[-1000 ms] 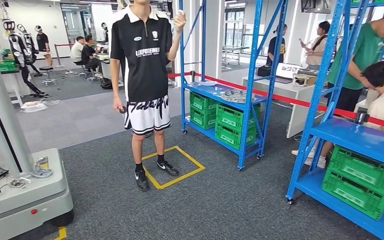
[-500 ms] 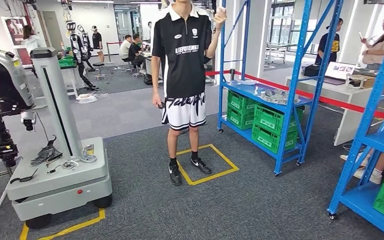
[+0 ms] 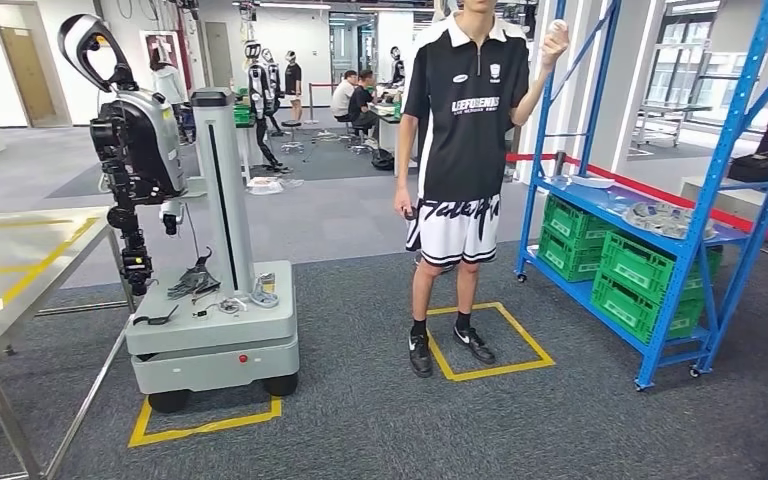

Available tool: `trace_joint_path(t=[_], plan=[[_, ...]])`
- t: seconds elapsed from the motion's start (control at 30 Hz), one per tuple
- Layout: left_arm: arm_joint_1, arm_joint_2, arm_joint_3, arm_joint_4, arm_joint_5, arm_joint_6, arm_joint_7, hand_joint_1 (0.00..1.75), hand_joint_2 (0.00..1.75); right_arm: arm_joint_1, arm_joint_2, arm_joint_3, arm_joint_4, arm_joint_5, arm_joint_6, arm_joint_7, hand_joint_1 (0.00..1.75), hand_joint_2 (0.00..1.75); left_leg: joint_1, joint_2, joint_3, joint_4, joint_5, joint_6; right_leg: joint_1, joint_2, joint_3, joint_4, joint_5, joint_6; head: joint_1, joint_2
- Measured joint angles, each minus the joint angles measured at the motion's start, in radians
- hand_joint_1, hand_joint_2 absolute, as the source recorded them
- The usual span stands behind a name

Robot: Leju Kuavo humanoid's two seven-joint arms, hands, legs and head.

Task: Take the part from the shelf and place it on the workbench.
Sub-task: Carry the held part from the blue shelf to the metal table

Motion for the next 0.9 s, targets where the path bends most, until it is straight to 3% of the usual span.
trace_joint_path(t=[0.07,0.13,0.2,0.27,0.33,0.37,0.4,0.43,0.47,0.53,0.57,0.63,0.67,0.73,0.77,0.8,0.83,0.87,0.9], plan=[[0.013,-0.050,0.067,0.009,0.042,-0.200,0.001,1.75,1.75,0.000,0.000,-0.011,0.000,-0.016,0.001,0.003,0.00,0.00,0.002,-0.021,-0.008,-0.002,0.004,-0.013,0.003,0.016,0.019,-0.049,0.009,-0.005,0.000,0.000],[0.019,-0.105,0.151,0.024,0.072,-0.381,0.002,1.75,1.75,-0.001,0.004,-0.024,0.000,-0.030,0.001,0.005,0.00,0.00,0.005,-0.036,-0.016,-0.007,0.009,-0.027,0.003,-0.008,0.021,-0.059,0.016,-0.012,0.001,0.000],[0.024,-0.159,0.232,0.041,0.083,-0.515,0.001,1.75,1.75,-0.003,0.008,-0.035,0.000,-0.036,0.001,0.005,0.00,0.00,0.001,0.001,-0.031,0.021,-0.011,-0.035,-0.002,-0.031,0.025,-0.075,0.026,-0.025,0.000,0.000],[0.027,-0.208,0.306,0.058,0.092,-0.615,-0.014,1.75,1.75,-0.001,0.010,-0.045,0.000,-0.038,0.001,0.005,0.00,0.00,0.000,0.062,-0.078,0.120,-0.072,-0.039,-0.003,-0.057,0.026,-0.082,0.030,-0.034,-0.001,0.000],[0.029,-0.246,0.364,0.071,0.101,-0.664,-0.033,1.75,1.75,0.004,0.011,-0.051,0.000,-0.039,0.001,0.005,0.00,0.00,0.004,0.085,-0.129,0.233,-0.121,-0.046,-0.002,-0.087,0.023,-0.080,0.029,-0.036,-0.002,0.000],[0.030,-0.262,0.386,0.074,0.102,-0.673,-0.037,1.75,1.75,0.005,0.012,-0.053,0.000,-0.039,0.001,0.005,0.00,0.00,0.006,0.090,-0.136,0.252,-0.121,-0.050,-0.002,-0.103,0.023,-0.079,0.028,-0.035,-0.001,0.000],[0.032,-0.275,0.405,0.076,0.104,-0.679,-0.040,1.75,1.75,0.005,0.013,-0.054,0.000,-0.039,0.001,0.005,0.00,0.00,0.008,0.095,-0.123,0.233,-0.102,-0.053,-0.002,-0.117,0.022,-0.077,0.027,-0.033,-0.001,0.000],[0.033,-0.285,0.419,0.078,0.105,-0.684,-0.042,1.75,1.75,0.004,0.014,-0.056,0.000,-0.039,0.001,0.005,0.00,0.00,0.010,0.106,-0.093,0.180,-0.071,-0.055,-0.003,-0.129,0.023,-0.075,0.025,-0.029,-0.001,0.000],[0.033,-0.294,0.431,0.079,0.107,-0.689,-0.043,1.75,1.75,0.002,0.016,-0.058,0.000,-0.040,0.001,0.005,0.00,0.00,0.011,0.132,-0.056,0.111,-0.042,-0.056,-0.003,-0.141,0.024,-0.070,0.021,-0.024,-0.001,0.000],[0.033,-0.308,0.449,0.084,0.112,-0.704,-0.044,1.75,1.75,0.001,0.017,-0.064,0.000,-0.042,0.001,0.006,0.00,0.00,0.010,0.174,-0.004,0.015,-0.010,-0.045,0.001,-0.161,0.028,-0.062,0.011,-0.011,-0.001,0.000],[0.032,-0.314,0.456,0.087,0.114,-0.713,-0.044,1.75,1.75,0.000,0.017,-0.067,0.000,-0.044,0.001,0.007,0.00,0.00,0.009,0.182,0.001,-0.001,-0.009,-0.036,0.003,-0.171,0.032,-0.060,0.007,-0.004,-0.001,0.000],[0.030,-0.321,0.466,0.096,0.122,-0.734,-0.044,1.75,1.75,-0.002,0.019,-0.072,0.000,-0.051,0.001,0.004,0.00,0.00,0.007,0.157,-0.004,0.001,-0.007,-0.019,0.003,-0.190,0.040,-0.062,0.004,0.008,-0.001,0.000],[0.026,-0.324,0.471,0.102,0.127,-0.746,-0.043,1.75,1.75,-0.004,0.021,-0.075,-0.001,-0.056,0.001,-0.001,0.00,0.00,0.008,0.145,-0.005,0.000,-0.005,-0.012,0.000,-0.181,0.042,-0.058,-0.002,0.015,-0.001,0.000],[0.010,-0.329,0.479,0.117,0.139,-0.772,-0.039,1.75,1.75,-0.005,0.026,-0.082,-0.001,-0.066,0.001,-0.020,0.00,0.00,0.011,0.121,-0.004,-0.004,0.003,0.001,-0.004,-0.123,0.021,-0.004,-0.042,0.025,0.000,0.000],[0.000,-0.331,0.482,0.128,0.144,-0.783,-0.036,1.75,1.75,-0.003,0.028,-0.087,-0.001,-0.069,0.001,-0.028,0.00,0.00,0.012,0.108,-0.006,-0.004,0.006,0.005,-0.005,-0.087,-0.006,0.056,-0.075,0.027,0.000,0.000],[-0.009,-0.332,0.486,0.138,0.149,-0.792,-0.032,1.75,1.75,-0.001,0.030,-0.091,-0.001,-0.072,0.001,-0.034,0.00,0.00,0.011,0.094,-0.009,-0.004,0.008,0.008,-0.005,-0.067,-0.040,0.125,-0.106,0.027,0.001,0.000],[-0.016,-0.333,0.489,0.149,0.153,-0.800,-0.028,1.75,1.75,0.001,0.032,-0.094,-0.001,-0.074,0.001,-0.038,0.00,0.00,0.010,0.079,-0.011,-0.003,0.009,0.009,-0.004,-0.059,-0.071,0.185,-0.126,0.026,0.001,0.000],[-0.020,-0.334,0.494,0.157,0.157,-0.807,-0.024,1.75,1.75,0.004,0.032,-0.095,-0.001,-0.076,0.001,-0.040,0.00,0.00,0.008,0.064,-0.012,-0.002,0.009,0.010,-0.003,-0.056,-0.090,0.218,-0.127,0.023,0.001,0.000],[-0.025,-0.336,0.497,0.164,0.161,-0.812,-0.020,1.75,1.75,0.005,0.032,-0.097,-0.001,-0.076,0.002,-0.041,0.00,0.00,0.006,0.048,-0.012,-0.001,0.010,0.010,-0.002,-0.054,-0.092,0.211,-0.107,0.019,0.001,0.000]])
